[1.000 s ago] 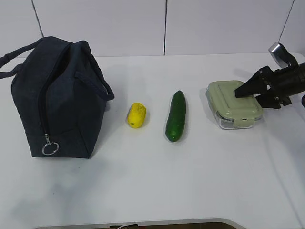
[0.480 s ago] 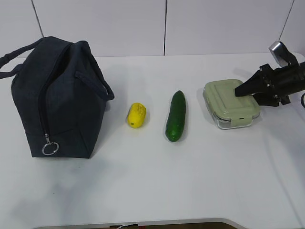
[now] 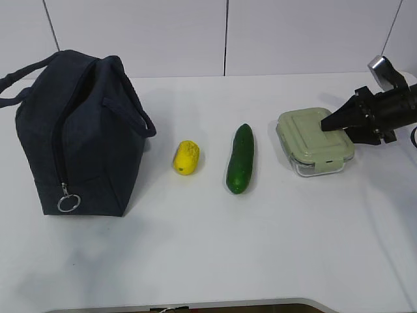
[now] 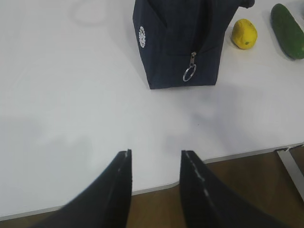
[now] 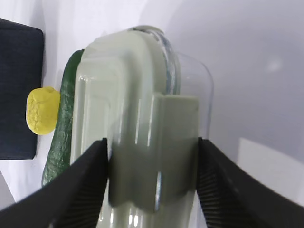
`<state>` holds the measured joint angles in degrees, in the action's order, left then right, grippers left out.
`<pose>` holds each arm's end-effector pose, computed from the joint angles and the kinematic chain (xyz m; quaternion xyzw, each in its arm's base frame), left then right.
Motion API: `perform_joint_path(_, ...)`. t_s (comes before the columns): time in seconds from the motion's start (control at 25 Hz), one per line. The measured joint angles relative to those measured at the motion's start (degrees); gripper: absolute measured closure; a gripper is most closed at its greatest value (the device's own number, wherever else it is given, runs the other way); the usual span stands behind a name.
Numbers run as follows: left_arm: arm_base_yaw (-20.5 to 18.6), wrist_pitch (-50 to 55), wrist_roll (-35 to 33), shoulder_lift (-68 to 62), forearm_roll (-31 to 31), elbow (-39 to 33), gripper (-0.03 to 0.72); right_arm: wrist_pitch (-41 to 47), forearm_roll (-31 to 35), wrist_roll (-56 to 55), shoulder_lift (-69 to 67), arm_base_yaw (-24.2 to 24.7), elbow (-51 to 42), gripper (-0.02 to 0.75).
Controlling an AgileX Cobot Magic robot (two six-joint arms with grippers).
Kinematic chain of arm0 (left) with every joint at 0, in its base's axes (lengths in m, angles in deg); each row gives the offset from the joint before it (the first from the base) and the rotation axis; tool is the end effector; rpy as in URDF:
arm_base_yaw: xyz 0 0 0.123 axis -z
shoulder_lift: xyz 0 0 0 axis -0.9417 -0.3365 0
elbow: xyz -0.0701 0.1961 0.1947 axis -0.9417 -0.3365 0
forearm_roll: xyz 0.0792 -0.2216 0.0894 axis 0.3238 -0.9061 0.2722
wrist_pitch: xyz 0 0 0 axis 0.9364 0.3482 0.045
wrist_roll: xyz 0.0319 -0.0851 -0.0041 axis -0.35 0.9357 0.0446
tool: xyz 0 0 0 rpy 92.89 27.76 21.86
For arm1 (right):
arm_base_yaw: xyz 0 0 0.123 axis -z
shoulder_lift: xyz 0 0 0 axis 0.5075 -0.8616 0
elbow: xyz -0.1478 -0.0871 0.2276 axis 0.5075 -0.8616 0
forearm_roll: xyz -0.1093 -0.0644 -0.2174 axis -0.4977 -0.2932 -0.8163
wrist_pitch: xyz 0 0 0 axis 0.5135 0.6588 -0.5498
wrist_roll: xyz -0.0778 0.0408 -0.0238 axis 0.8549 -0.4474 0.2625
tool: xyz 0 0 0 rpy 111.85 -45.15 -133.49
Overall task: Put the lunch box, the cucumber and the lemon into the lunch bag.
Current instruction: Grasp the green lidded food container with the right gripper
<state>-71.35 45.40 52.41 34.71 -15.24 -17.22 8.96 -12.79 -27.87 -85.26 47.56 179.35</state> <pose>-0.0069 -0.0178 0.2759 0.0534 0.8613 -0.0735 0.4999 0.4465 -0.0609 0.1475 -0.0311 0.8929 0.4103 0.1828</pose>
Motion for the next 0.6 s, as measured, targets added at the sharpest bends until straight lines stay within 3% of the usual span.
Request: perform_joint_path(0.6,0.0,0.0,0.0,0.0,0.0,0.0,0.446,0.0,0.8,-0.6,0.0,0.0,0.0,0.341)
